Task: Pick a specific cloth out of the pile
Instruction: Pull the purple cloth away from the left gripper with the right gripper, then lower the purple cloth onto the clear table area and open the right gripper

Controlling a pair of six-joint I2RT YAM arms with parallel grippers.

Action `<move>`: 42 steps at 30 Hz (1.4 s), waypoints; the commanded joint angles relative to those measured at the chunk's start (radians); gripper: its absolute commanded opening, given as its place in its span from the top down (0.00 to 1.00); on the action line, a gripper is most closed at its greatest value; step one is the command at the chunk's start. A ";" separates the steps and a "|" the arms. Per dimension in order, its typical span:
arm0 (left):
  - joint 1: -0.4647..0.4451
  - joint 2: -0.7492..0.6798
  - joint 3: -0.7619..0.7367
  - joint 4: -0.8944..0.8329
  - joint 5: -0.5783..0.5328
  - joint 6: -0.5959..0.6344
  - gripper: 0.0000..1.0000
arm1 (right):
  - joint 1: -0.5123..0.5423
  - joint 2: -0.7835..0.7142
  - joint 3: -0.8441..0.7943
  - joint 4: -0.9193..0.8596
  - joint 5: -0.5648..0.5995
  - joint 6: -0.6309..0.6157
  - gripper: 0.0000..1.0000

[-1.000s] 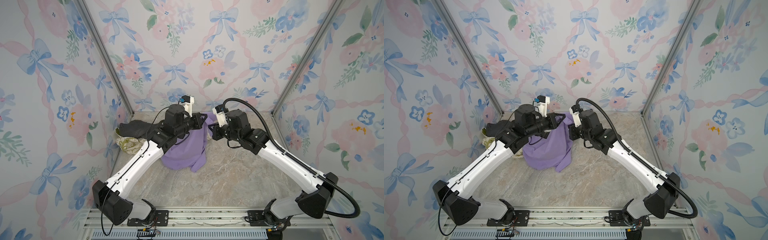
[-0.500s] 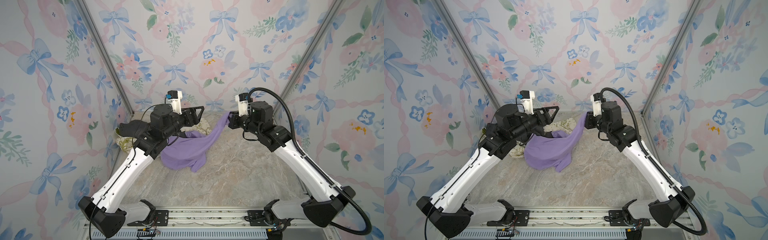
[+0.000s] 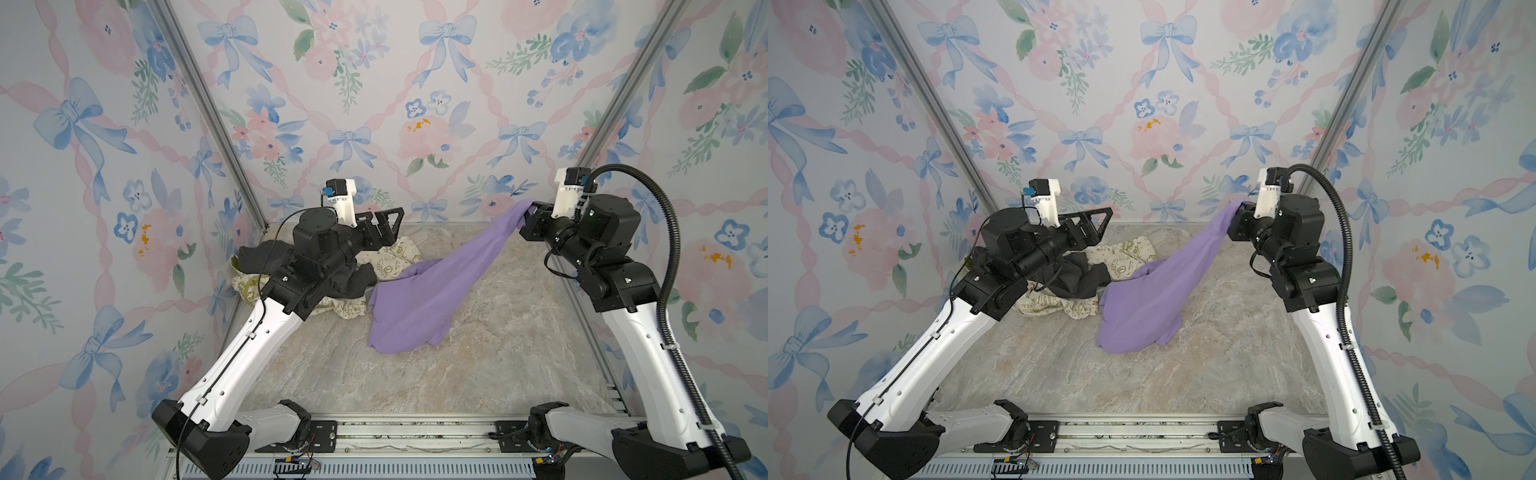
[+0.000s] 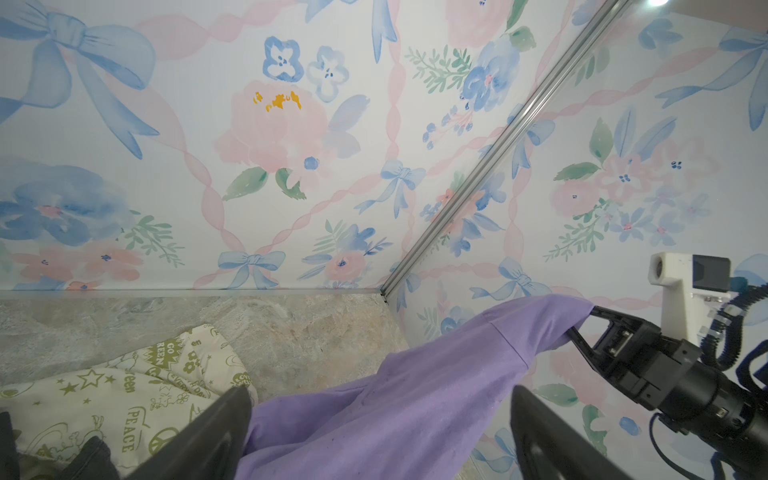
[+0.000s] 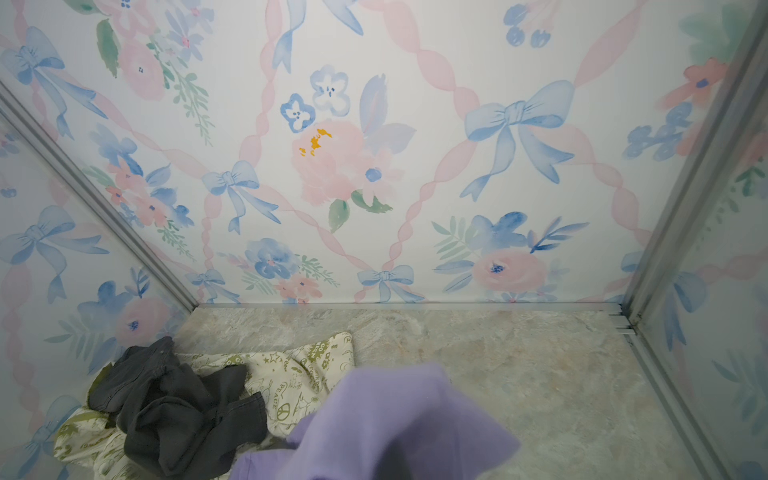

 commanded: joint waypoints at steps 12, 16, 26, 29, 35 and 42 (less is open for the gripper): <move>0.010 0.068 0.020 0.014 0.004 0.025 0.02 | -0.232 0.095 0.262 -0.079 -0.108 0.019 1.00; 0.010 0.068 0.020 0.013 -0.012 0.029 0.02 | -0.239 0.207 0.423 -0.093 -0.157 0.018 1.00; 0.015 0.037 0.009 0.014 -0.045 0.034 0.02 | -0.268 0.434 0.815 -0.155 -0.227 -0.020 1.00; 0.015 0.018 -0.007 0.013 -0.061 0.031 0.02 | -0.303 0.454 0.853 -0.155 -0.230 -0.016 1.00; 0.015 -0.021 -0.041 0.015 -0.095 0.025 0.02 | -0.331 0.438 0.711 -0.141 -0.225 -0.015 1.00; 0.016 -0.037 -0.065 0.016 -0.108 0.005 0.02 | -0.331 0.341 0.315 -0.116 -0.141 -0.012 0.99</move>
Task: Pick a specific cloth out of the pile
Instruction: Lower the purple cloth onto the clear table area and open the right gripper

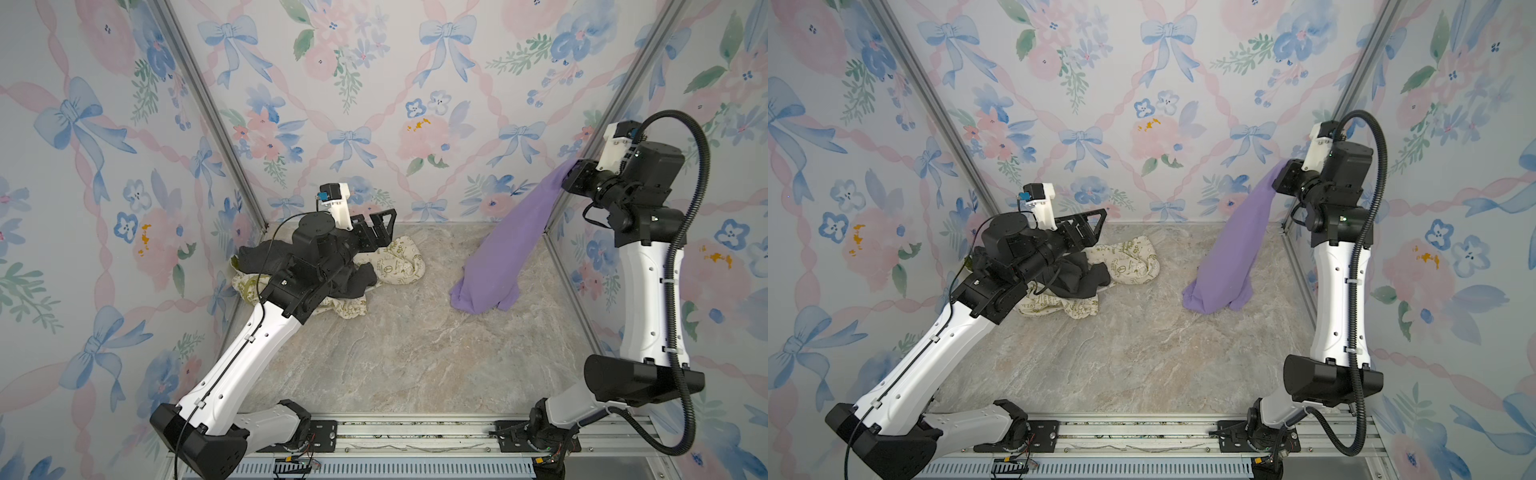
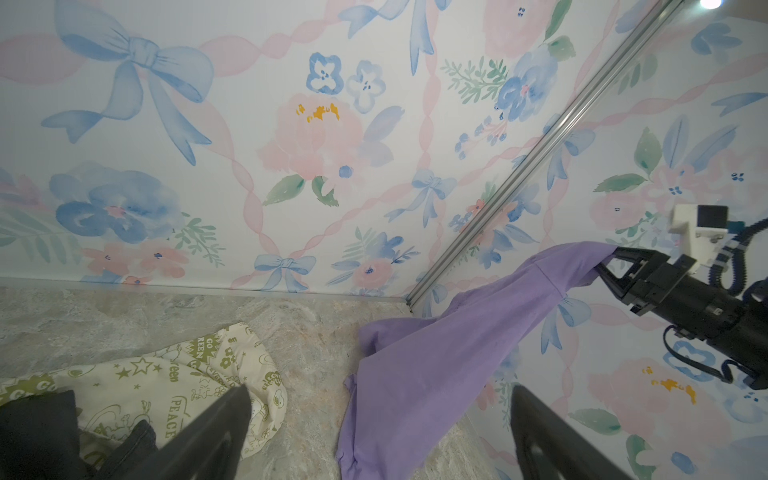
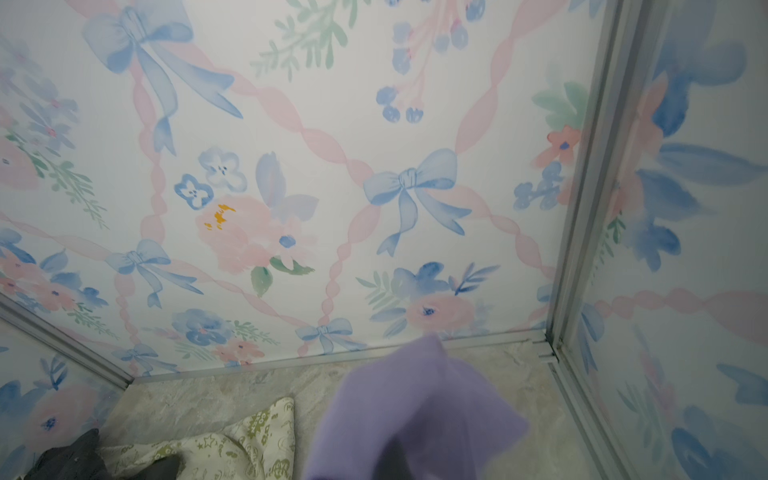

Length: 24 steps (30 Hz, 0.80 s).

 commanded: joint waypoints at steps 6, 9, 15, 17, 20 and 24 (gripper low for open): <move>0.009 -0.003 -0.013 0.020 -0.015 -0.030 0.02 | -0.020 -0.055 -0.328 -0.119 0.226 -0.002 0.64; 0.008 0.002 -0.008 0.020 -0.015 -0.039 0.02 | -0.083 -0.026 -0.348 -0.240 0.277 0.080 0.32; 0.008 0.006 -0.004 0.024 -0.015 -0.052 0.02 | -0.216 -0.095 -0.438 -0.236 0.191 0.213 0.12; 0.006 0.007 -0.004 0.026 -0.015 -0.055 0.02 | -0.212 -0.139 -0.470 -0.196 0.167 0.220 0.12; 0.006 0.012 -0.005 0.031 -0.016 -0.054 0.02 | -0.160 -0.183 -0.499 -0.166 0.150 0.217 0.11; 0.007 0.018 -0.004 0.032 -0.011 -0.046 0.02 | -0.008 -0.178 -0.497 -0.192 0.210 0.143 0.11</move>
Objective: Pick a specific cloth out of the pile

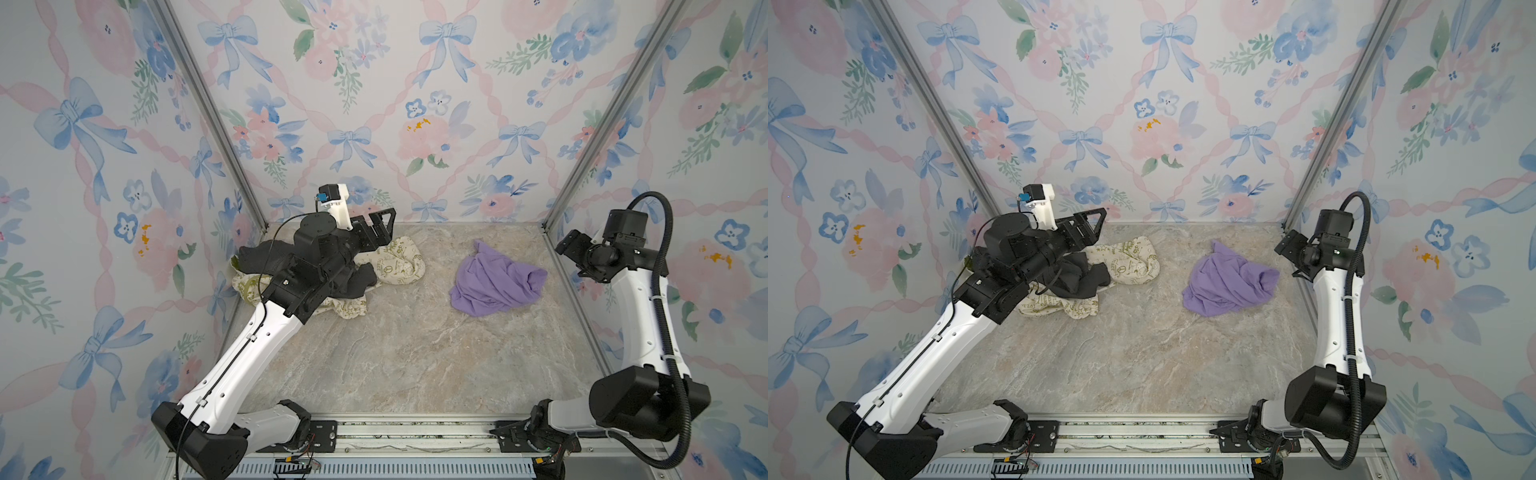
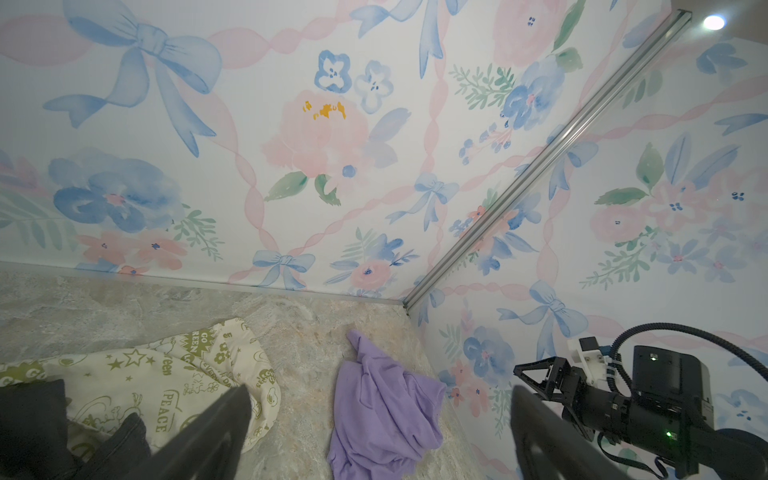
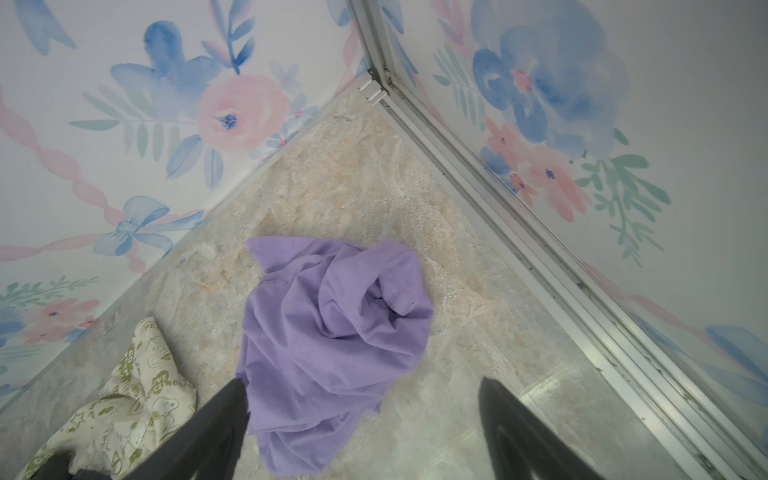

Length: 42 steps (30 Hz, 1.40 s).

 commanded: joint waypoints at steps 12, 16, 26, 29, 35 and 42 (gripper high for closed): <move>0.008 -0.044 -0.060 0.019 0.020 0.040 0.02 | 0.458 0.232 -0.020 -0.063 0.046 -0.108 0.15; 0.012 -0.071 -0.080 0.018 0.013 0.061 0.02 | 0.490 0.366 0.031 -0.079 0.051 -0.104 0.21; 0.047 -0.119 -0.116 0.019 0.034 0.079 0.02 | 0.496 0.632 0.140 -0.078 0.075 -0.052 0.57; 0.066 -0.139 -0.128 0.018 0.045 0.082 0.02 | 0.494 0.678 0.187 -0.105 0.079 -0.048 0.84; 0.101 -0.174 -0.144 0.019 0.048 0.098 0.02 | 0.475 0.661 0.346 -0.149 0.137 -0.104 1.00; 0.130 -0.173 -0.131 0.019 0.068 0.123 0.02 | 0.338 0.607 0.654 -0.196 0.122 -0.104 1.00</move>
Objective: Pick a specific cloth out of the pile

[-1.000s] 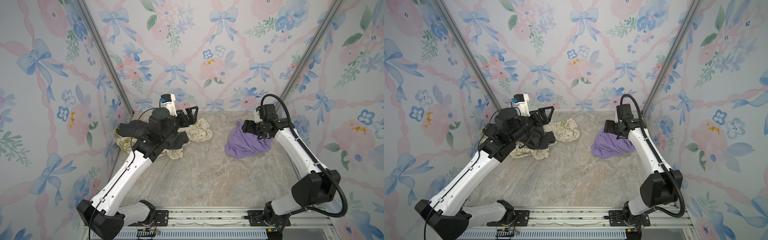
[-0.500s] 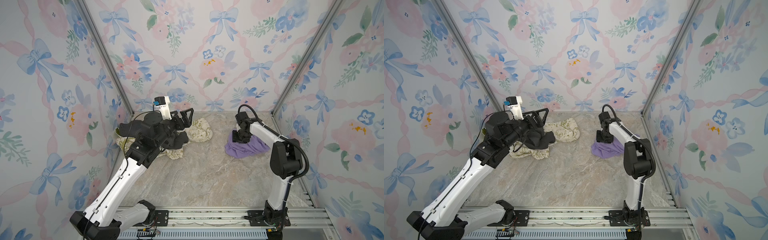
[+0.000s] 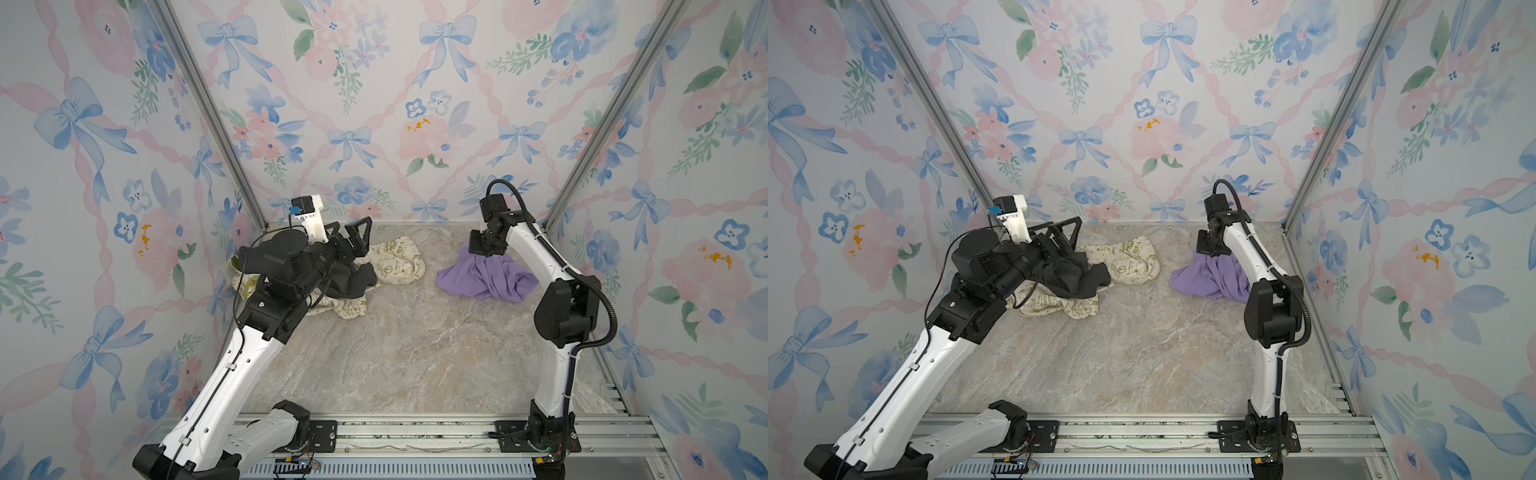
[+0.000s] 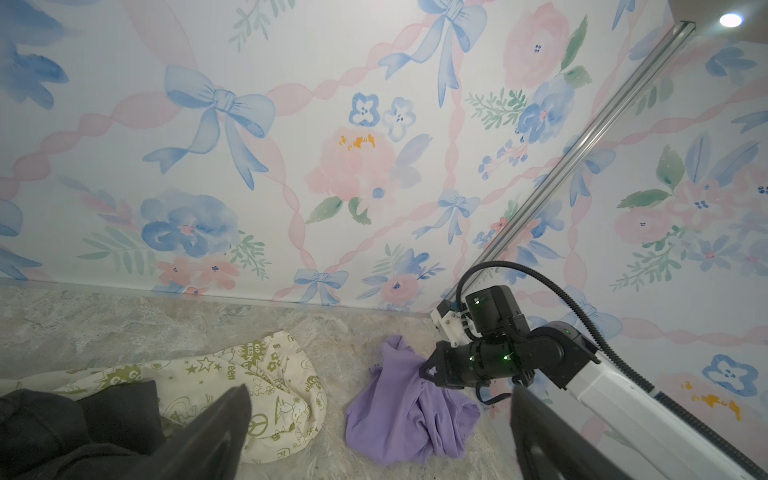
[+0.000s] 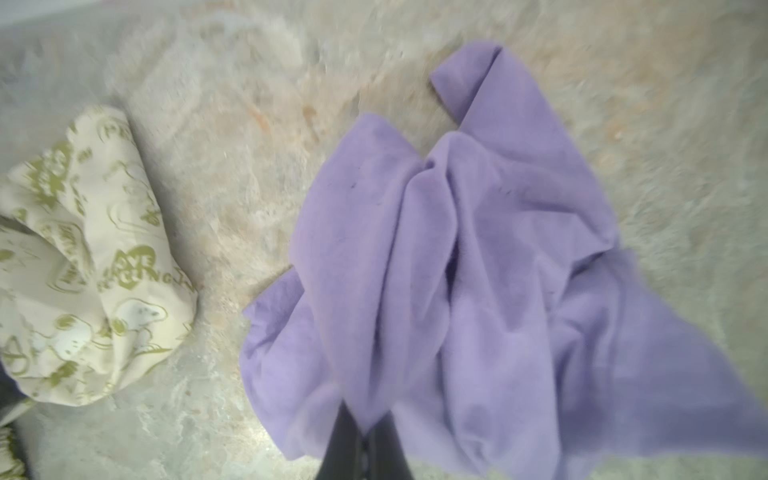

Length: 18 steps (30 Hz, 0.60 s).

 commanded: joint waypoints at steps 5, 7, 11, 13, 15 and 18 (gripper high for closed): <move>0.019 0.008 0.013 0.014 0.035 0.040 0.02 | -0.168 -0.110 0.296 -0.060 -0.017 -0.011 1.00; 0.022 0.010 0.012 0.014 0.038 0.042 0.02 | -0.200 -0.134 0.328 -0.054 -0.026 -0.017 1.00; 0.022 0.016 0.010 0.014 0.039 0.039 0.02 | -0.247 -0.197 0.291 -0.043 -0.045 -0.025 1.00; 0.022 0.018 0.010 0.014 0.040 0.037 0.02 | -0.256 -0.234 0.219 -0.038 -0.046 -0.042 1.00; 0.023 0.022 0.010 0.013 0.039 0.033 0.02 | -0.256 -0.278 0.116 -0.020 -0.038 -0.055 1.00; 0.023 0.025 0.009 0.014 0.043 0.023 0.02 | -0.259 -0.356 -0.103 0.028 -0.036 -0.040 0.98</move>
